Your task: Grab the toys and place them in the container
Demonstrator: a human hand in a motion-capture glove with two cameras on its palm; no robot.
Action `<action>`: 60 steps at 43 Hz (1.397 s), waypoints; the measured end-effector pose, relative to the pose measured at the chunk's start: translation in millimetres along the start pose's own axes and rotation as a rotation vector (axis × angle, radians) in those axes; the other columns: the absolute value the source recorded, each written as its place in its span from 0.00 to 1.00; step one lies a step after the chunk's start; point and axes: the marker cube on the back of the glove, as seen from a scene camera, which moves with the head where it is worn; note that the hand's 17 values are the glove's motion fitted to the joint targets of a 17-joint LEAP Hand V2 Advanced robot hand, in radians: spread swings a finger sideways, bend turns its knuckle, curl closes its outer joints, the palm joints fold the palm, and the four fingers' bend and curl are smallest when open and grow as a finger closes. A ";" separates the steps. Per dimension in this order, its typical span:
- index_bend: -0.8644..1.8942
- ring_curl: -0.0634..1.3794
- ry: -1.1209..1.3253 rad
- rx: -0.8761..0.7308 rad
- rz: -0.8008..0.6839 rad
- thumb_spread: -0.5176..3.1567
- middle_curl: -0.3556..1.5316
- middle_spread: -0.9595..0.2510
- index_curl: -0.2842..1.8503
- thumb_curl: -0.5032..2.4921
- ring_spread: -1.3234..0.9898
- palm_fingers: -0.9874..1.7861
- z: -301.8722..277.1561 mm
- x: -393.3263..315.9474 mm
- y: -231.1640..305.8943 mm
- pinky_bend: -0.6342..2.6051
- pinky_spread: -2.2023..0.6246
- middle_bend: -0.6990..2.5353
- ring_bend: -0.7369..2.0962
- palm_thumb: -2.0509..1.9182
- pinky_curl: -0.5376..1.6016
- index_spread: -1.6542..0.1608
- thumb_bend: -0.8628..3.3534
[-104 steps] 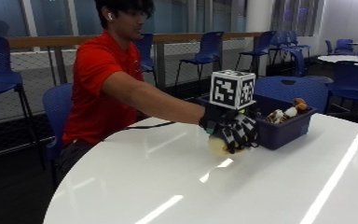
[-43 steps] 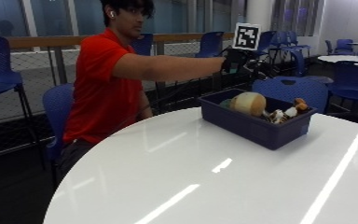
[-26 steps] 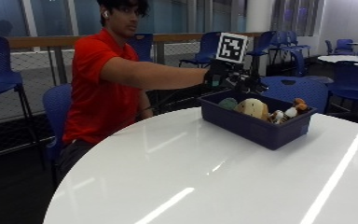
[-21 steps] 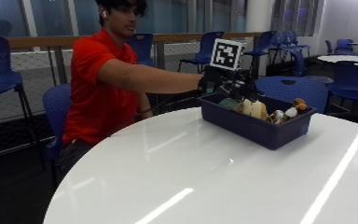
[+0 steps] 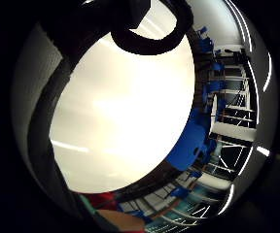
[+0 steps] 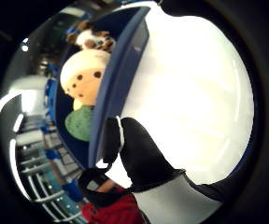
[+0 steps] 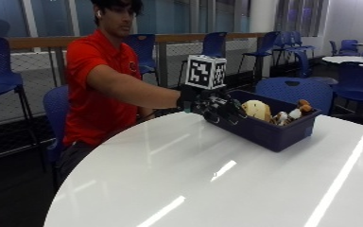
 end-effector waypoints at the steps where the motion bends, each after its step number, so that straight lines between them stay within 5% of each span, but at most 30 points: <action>1: 0.37 0.31 -0.004 0.003 0.004 0.44 0.41 0.70 0.34 0.26 0.54 0.33 1.2 4.0 1.1 0.47 0.80 0.27 0.39 0.49 0.40 0.70 0.19; 60: 0.38 0.30 -0.045 0.032 0.203 0.45 0.36 0.70 0.31 0.23 0.53 0.35 -15.4 151.4 99.4 0.45 0.81 0.27 0.38 0.50 0.40 0.70 0.19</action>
